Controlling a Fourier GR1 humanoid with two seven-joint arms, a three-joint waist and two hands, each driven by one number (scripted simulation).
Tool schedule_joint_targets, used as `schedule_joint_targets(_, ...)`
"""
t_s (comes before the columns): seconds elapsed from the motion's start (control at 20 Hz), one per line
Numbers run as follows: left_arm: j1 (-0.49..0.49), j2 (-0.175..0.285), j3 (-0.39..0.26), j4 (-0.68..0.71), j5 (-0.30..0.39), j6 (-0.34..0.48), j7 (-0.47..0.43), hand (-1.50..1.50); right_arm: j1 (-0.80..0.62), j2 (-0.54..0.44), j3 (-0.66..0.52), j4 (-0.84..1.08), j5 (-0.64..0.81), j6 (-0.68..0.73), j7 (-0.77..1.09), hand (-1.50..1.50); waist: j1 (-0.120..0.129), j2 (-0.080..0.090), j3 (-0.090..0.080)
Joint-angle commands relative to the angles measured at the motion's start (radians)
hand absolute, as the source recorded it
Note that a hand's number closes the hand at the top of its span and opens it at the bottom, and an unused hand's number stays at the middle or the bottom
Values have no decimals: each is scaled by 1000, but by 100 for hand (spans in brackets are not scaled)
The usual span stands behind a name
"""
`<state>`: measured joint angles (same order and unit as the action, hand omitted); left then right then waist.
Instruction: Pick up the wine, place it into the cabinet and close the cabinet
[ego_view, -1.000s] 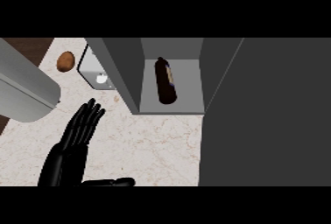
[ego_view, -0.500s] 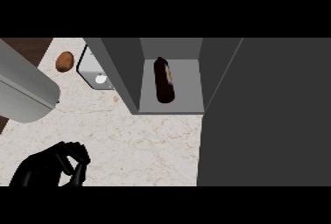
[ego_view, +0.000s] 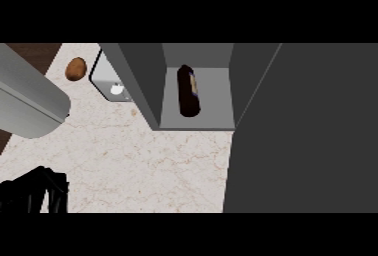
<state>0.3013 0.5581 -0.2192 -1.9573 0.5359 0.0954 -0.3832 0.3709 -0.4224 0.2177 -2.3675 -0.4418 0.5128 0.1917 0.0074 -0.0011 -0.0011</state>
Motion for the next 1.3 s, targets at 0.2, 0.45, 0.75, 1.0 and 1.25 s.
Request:
schedule_joint_targets(0.2,71,-5,21,8,0,-83,-29,150,-179,92,220,-75,-5,-76,131,150,6,0,0)
schedule_joint_targets(0.45,35,28,112,-5,56,-103,41,150,-406,225,341,-73,19,-257,319,150,4,1,-1)
schedule_joint_targets(0.75,123,19,171,-14,65,-190,3,150,-675,390,335,95,37,-362,430,150,10,0,0)
schedule_joint_targets(1.0,29,14,191,16,74,-195,72,150,-931,420,378,262,47,-557,397,150,7,1,0)
schedule_joint_targets(1.25,54,-55,143,-31,0,-164,81,150,-1083,422,341,444,-25,-626,308,150,9,2,1)
